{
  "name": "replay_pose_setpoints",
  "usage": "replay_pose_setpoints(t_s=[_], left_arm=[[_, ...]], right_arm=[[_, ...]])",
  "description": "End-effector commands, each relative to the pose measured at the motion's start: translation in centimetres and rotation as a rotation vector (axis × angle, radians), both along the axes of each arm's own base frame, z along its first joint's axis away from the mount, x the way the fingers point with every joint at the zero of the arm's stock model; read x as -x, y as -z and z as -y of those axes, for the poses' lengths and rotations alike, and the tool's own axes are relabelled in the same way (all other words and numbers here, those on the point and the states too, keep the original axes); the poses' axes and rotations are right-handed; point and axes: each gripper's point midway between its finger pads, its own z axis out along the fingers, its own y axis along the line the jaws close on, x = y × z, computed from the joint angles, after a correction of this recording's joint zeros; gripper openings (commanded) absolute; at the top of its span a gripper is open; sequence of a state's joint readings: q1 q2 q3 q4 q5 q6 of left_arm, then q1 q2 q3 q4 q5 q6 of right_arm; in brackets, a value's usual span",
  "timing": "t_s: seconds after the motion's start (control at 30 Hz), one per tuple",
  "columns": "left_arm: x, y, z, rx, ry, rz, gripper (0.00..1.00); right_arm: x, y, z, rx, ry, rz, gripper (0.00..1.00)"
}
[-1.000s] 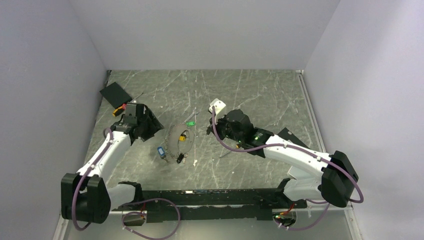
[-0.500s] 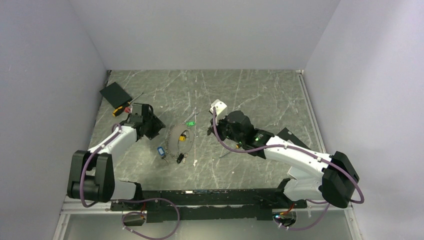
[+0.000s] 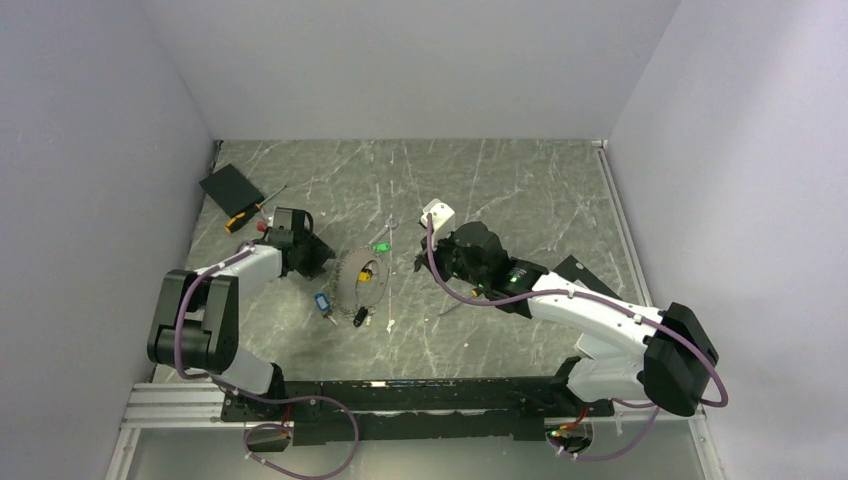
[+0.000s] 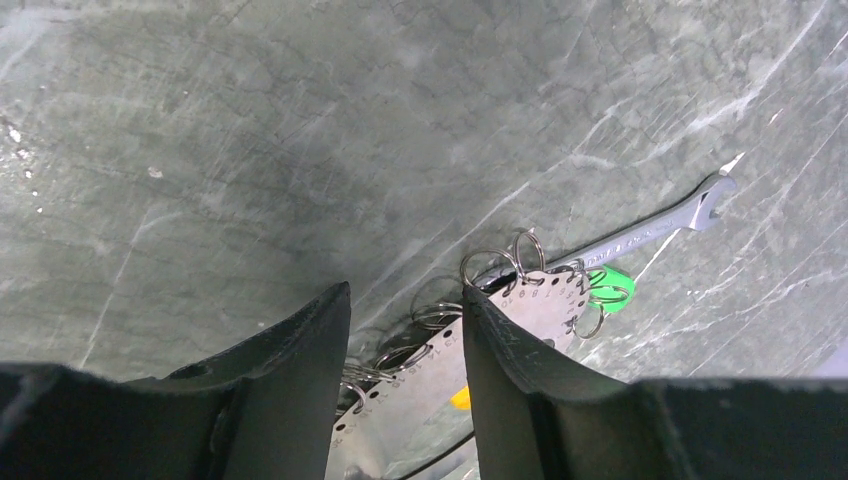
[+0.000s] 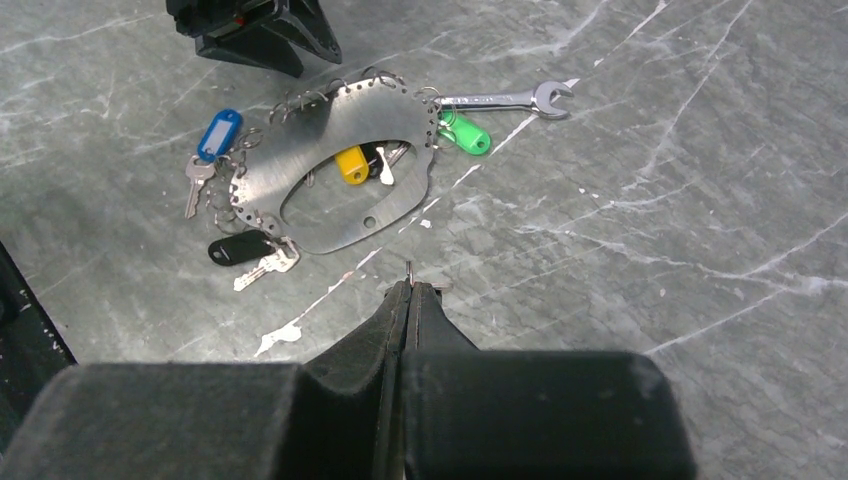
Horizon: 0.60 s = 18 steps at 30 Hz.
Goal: Put the keys on the keyring
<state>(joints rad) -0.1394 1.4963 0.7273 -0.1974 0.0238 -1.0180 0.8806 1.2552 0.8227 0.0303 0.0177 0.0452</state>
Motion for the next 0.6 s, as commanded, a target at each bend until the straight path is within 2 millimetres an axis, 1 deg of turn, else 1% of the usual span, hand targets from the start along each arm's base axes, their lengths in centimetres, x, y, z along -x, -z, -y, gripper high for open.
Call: replay_pose_setpoints(t_s=[0.0, 0.13, 0.33, 0.53, 0.57], left_arm=[[-1.4, -0.2, 0.7, 0.036, -0.013, 0.03, 0.5], [-1.8, 0.0, 1.0, 0.033, -0.007, 0.028, 0.49], [-1.9, 0.2, 2.0, -0.001, 0.025, 0.005, 0.48], [-1.7, 0.5, 2.7, -0.006, 0.041, -0.017, 0.44], [-1.6, 0.6, 2.7, -0.008, 0.043, -0.022, 0.42]], right_arm=[[-0.2, -1.8, -0.7, -0.059, -0.004, 0.035, 0.0], [-0.2, -1.7, -0.7, -0.058, -0.003, 0.032, 0.0], [-0.3, -1.5, -0.7, -0.054, -0.002, 0.031, 0.0], [-0.2, -1.4, -0.7, -0.051, 0.0, 0.029, 0.0], [-0.3, -1.4, -0.6, -0.05, 0.001, 0.03, 0.0]])
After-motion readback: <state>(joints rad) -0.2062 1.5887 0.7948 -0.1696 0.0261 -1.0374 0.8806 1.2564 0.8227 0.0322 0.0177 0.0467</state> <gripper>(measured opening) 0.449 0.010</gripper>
